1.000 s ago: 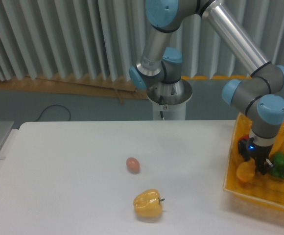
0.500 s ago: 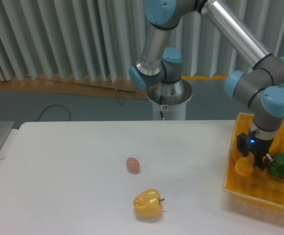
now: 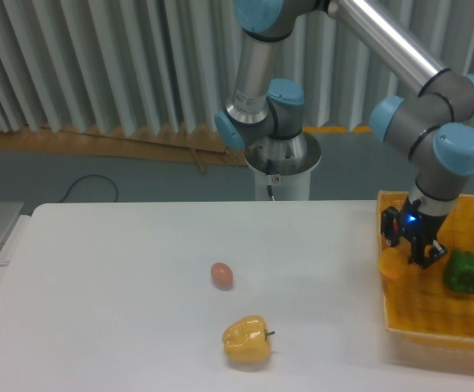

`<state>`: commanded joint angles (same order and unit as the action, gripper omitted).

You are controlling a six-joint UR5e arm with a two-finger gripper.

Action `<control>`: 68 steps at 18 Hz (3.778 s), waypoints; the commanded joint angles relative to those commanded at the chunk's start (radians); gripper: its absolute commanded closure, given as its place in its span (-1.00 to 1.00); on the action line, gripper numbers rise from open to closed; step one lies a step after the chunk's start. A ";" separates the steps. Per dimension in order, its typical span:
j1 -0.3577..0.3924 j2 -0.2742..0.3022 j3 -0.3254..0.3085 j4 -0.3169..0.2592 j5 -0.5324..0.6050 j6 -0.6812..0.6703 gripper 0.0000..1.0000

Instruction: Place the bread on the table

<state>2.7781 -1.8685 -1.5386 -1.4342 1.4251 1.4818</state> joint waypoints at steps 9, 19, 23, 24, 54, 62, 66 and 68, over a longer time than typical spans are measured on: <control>-0.035 0.047 0.008 -0.077 0.000 -0.077 0.12; -0.184 0.130 0.017 -0.146 0.012 -0.284 0.17; -0.242 0.126 0.031 -0.134 -0.001 -0.397 0.17; -0.264 0.121 0.037 -0.127 -0.008 -0.426 0.17; -0.384 -0.074 -0.031 0.189 0.172 -0.379 0.17; -0.384 -0.084 -0.031 0.216 0.173 -0.382 -0.03; -0.384 -0.081 -0.029 0.216 0.173 -0.380 -1.00; -0.382 -0.074 -0.025 0.216 0.173 -0.377 -1.00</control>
<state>2.3961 -1.9421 -1.5632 -1.2180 1.5984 1.1044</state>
